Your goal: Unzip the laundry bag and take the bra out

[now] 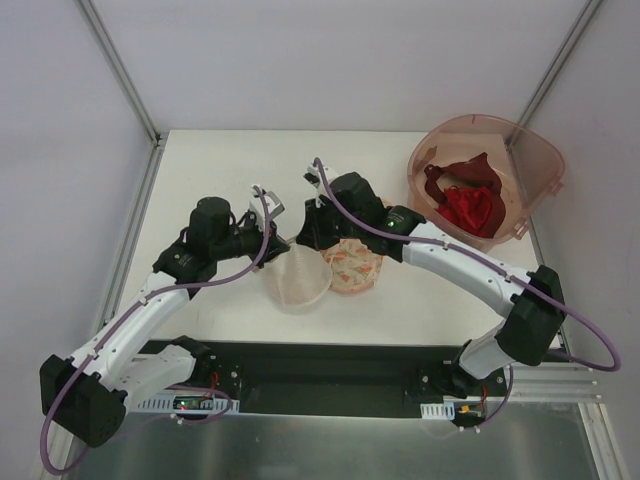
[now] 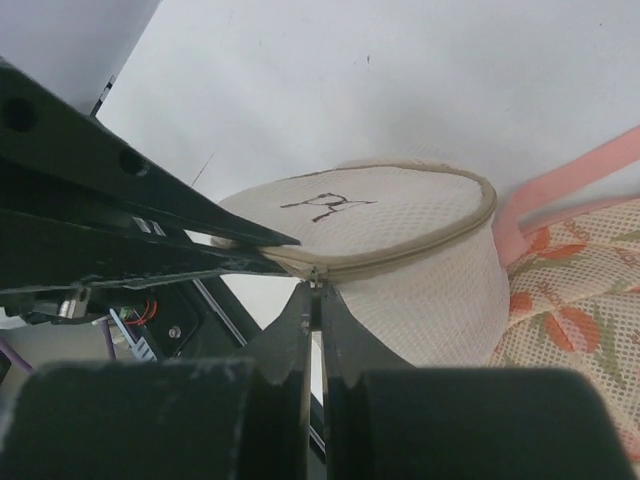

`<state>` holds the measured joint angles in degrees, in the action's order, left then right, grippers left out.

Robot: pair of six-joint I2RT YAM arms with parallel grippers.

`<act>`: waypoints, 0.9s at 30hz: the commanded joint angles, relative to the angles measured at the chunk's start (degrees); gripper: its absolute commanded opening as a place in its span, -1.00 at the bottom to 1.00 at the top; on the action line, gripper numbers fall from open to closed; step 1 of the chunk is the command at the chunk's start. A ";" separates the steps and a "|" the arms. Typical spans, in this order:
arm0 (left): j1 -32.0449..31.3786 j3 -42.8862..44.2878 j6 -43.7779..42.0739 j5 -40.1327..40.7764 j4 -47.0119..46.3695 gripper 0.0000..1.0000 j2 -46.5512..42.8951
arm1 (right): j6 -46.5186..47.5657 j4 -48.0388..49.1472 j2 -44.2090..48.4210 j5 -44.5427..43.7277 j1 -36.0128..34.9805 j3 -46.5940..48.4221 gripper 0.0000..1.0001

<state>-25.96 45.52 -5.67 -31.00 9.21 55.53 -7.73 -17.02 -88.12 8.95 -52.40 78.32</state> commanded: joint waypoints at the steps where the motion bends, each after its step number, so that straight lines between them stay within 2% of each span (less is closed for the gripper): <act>1: -0.68 0.19 -2.50 -1.51 -1.74 -1.00 -5.50 | -1.67 3.91 4.35 3.08 4.40 -2.91 -0.98; 8: -0.68 -2.10 -4.70 -1.34 -1.57 -1.00 -13.51 | -4.14 7.78 1.65 7.74 12.66 -7.13 -0.98; 12: -0.68 -3.24 -3.82 -2.04 -2.36 -1.00 -15.01 | -7.20 10.50 -1.71 13.27 12.94 -6.78 -0.98; 15: -0.68 -4.56 -3.21 -0.38 -2.53 -1.00 -15.19 | -7.48 10.78 -0.31 11.19 10.66 -6.43 -0.98; 16: -0.68 -4.65 -1.90 0.76 -2.71 -0.72 -14.92 | -7.57 10.69 -0.04 10.74 10.04 -5.91 -0.98; 18: -0.68 -4.04 -0.14 1.30 -2.71 0.68 -14.49 | -7.83 10.34 0.66 10.21 8.81 -5.64 -0.98; 19: -0.68 -3.16 1.35 0.25 -2.80 0.83 -14.05 | -7.92 10.34 0.84 10.12 8.46 -5.46 -0.98; 21: -0.68 -2.28 2.33 -0.63 -2.97 0.98 -13.34 | -8.09 9.90 1.19 10.03 7.49 -5.38 -0.98; 24: -0.68 -0.70 3.03 -0.72 -3.15 0.95 -11.32 | -8.27 9.46 1.72 9.25 6.17 -5.38 -0.98; 27: -0.85 0.62 4.44 0.59 -3.06 0.81 -8.86 | -8.53 8.85 2.33 8.72 5.47 -5.38 -0.98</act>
<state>-26.30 42.76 -3.86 -30.83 8.71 44.69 -15.00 -9.26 -89.19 19.27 -46.06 71.40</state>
